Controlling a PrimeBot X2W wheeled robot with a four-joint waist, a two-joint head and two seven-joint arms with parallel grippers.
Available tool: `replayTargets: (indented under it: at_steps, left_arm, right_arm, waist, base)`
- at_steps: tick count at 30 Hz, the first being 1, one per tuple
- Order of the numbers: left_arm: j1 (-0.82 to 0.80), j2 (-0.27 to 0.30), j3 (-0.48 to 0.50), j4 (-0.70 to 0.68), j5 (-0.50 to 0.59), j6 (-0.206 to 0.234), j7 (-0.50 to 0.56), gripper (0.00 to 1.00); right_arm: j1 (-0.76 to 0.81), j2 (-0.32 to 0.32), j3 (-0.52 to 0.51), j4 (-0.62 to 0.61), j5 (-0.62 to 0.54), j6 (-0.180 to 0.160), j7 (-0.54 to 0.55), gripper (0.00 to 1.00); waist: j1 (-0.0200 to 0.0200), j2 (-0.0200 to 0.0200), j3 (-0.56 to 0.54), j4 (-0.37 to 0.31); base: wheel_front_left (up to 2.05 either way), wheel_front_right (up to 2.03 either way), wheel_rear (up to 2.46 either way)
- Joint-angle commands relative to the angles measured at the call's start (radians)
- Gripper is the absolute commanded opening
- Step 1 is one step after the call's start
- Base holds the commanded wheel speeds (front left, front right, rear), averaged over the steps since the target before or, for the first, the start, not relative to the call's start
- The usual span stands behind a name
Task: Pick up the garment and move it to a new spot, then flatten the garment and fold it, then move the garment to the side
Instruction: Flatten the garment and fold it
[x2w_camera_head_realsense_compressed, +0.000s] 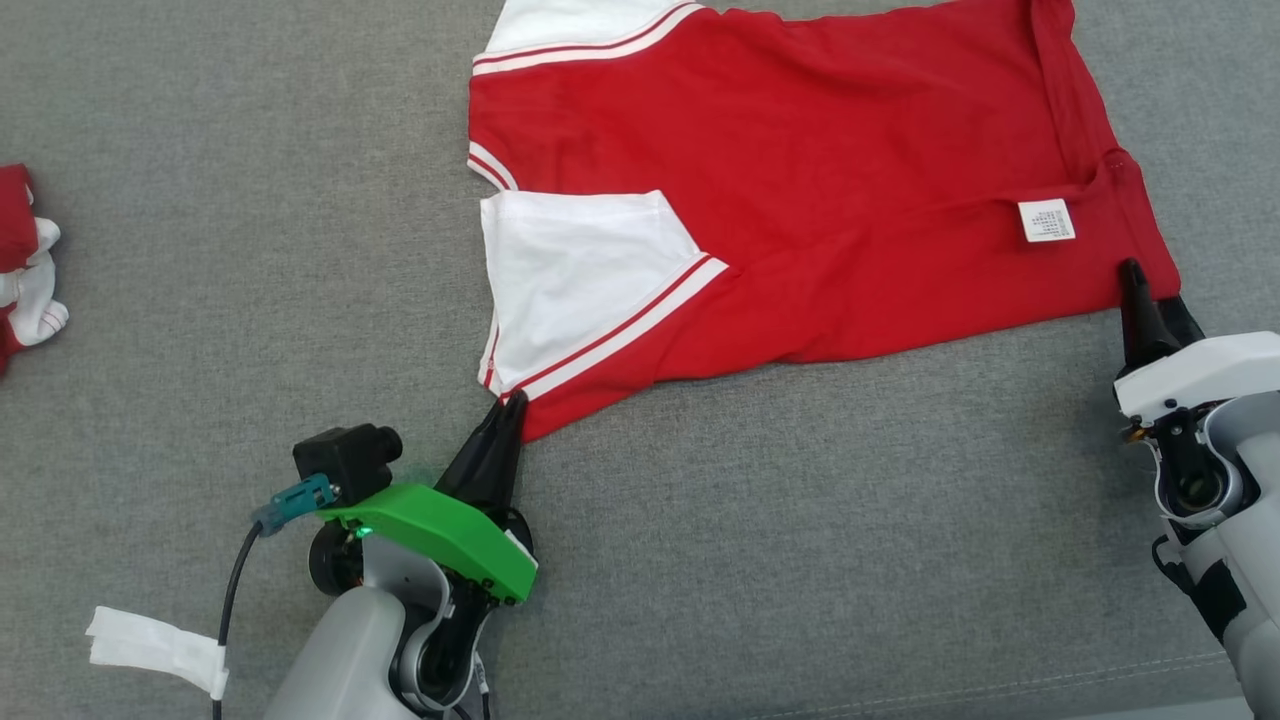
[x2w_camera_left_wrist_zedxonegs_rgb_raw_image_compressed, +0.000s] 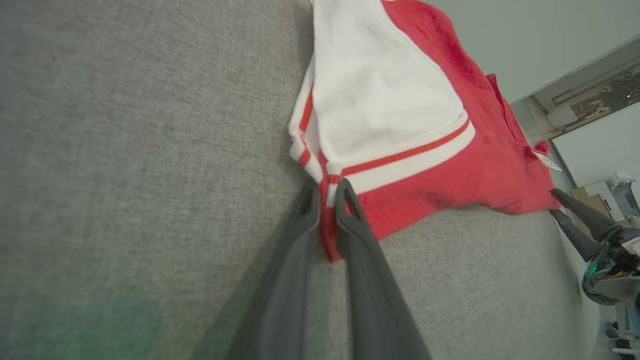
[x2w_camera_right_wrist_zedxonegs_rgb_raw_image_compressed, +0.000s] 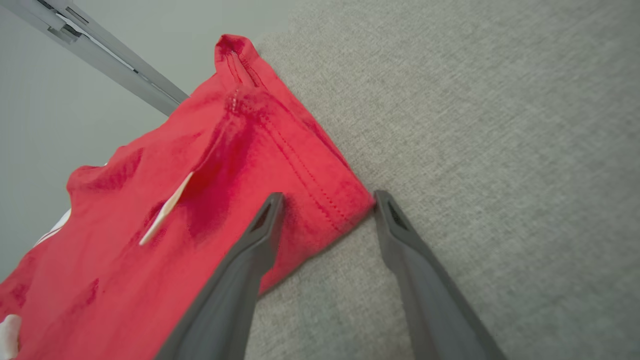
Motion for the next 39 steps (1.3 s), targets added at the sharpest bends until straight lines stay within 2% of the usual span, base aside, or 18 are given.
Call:
replayTargets:
  at_steps: [1, 7, 17, 24, 30, 39]
  left_arm:
    - [0.002, 0.021, 0.004, 0.026, 0.008, 0.004, 0.009, 0.00]
    - [0.018, 0.026, 0.001, 0.019, -0.001, 0.003, 0.011, 0.00]
    - [0.109, 0.063, -0.005, -0.053, -0.023, 0.016, 0.052, 0.00]
    - [0.230, 0.103, -0.017, -0.181, -0.031, 0.056, 0.099, 0.00]
    - [0.349, 0.122, -0.033, -0.295, -0.046, 0.102, 0.142, 0.00]
    - [0.457, 0.134, -0.039, -0.395, -0.067, 0.164, 0.190, 0.00]
  right_arm:
    - [-0.004, -0.002, 0.009, 0.007, 0.021, -0.001, -0.001, 0.00]
    - [0.013, -0.035, 0.054, 0.001, 0.084, -0.001, -0.022, 0.00]
    - [0.138, -0.123, 0.117, -0.098, 0.154, -0.001, -0.047, 0.00]
    - [0.251, -0.187, 0.125, -0.189, 0.192, -0.001, -0.054, 0.00]
    - [0.371, -0.226, 0.102, -0.262, 0.177, -0.001, -0.056, 0.00]
    - [0.487, -0.249, 0.074, -0.322, 0.141, -0.001, -0.056, 0.00]
  waist:
    - [0.0000, -0.0001, 0.001, 0.004]
    - [0.0000, -0.0001, -0.020, 0.006]
    - [0.0000, -0.0001, -0.063, 0.000]
    - [0.0000, -0.0001, -0.087, -0.002]
    - [0.0000, -0.0001, -0.107, -0.001]
    - [0.0000, -0.0001, -0.134, -0.004]
  base:
    - [0.00, 0.00, 0.00]
    - [0.00, 0.00, 0.00]
    - [0.00, 0.00, 0.00]
    - [0.00, 0.00, 0.00]
    - [0.00, 0.00, 0.00]
    - [0.00, 0.00, 0.00]
